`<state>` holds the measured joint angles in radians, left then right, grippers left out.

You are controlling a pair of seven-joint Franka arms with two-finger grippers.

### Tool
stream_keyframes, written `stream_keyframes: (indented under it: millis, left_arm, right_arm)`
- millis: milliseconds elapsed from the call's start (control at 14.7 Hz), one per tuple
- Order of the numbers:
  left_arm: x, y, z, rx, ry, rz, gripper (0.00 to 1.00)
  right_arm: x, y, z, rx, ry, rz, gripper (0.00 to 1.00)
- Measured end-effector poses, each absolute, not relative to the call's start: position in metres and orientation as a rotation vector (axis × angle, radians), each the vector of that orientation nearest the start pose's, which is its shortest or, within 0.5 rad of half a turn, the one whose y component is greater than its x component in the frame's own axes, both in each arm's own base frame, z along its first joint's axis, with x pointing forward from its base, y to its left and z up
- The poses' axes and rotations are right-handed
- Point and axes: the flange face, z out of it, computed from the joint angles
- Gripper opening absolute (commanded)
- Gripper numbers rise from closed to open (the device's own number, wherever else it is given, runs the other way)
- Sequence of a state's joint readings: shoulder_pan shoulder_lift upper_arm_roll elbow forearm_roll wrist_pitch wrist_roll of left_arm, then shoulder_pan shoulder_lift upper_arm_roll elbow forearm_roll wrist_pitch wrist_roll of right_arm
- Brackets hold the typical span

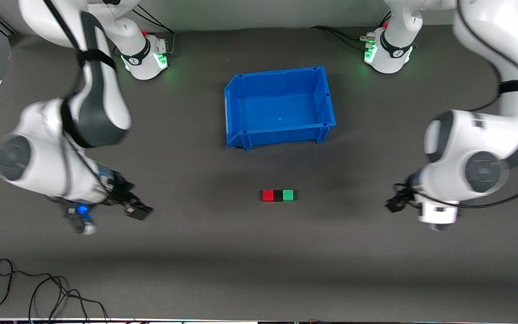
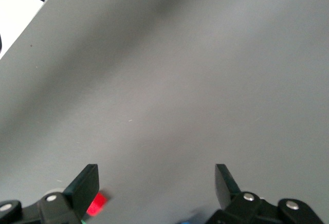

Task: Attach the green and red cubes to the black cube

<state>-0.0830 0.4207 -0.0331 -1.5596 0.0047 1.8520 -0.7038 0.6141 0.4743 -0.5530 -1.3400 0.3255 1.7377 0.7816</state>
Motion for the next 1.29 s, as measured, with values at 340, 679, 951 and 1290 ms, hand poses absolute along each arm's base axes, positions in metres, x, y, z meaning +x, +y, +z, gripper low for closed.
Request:
stream_keyframes:
  millis: [340,679,951,1290]
  left_arm:
    - [0.633,0.030,0.474,-3.137,-0.240,0.131,1.00]
    - [0.618,0.028,0.521,-3.148,-0.051,0.027,1.00]
    - [0.614,0.020,0.544,-3.144,-0.026,-0.023,1.00]
    - [0.611,0.019,0.566,-3.145,-0.025,0.003,1.00]
  right_arm:
    - [0.633,0.081,0.545,-3.077,0.839,-0.060,1.00]
    - [0.604,0.017,0.584,-3.132,0.492,-0.106,1.00]
    - [0.597,-0.028,0.597,-3.143,0.292,-0.131,1.00]
    - [0.589,-0.025,0.606,-3.158,0.121,-0.123,1.00]
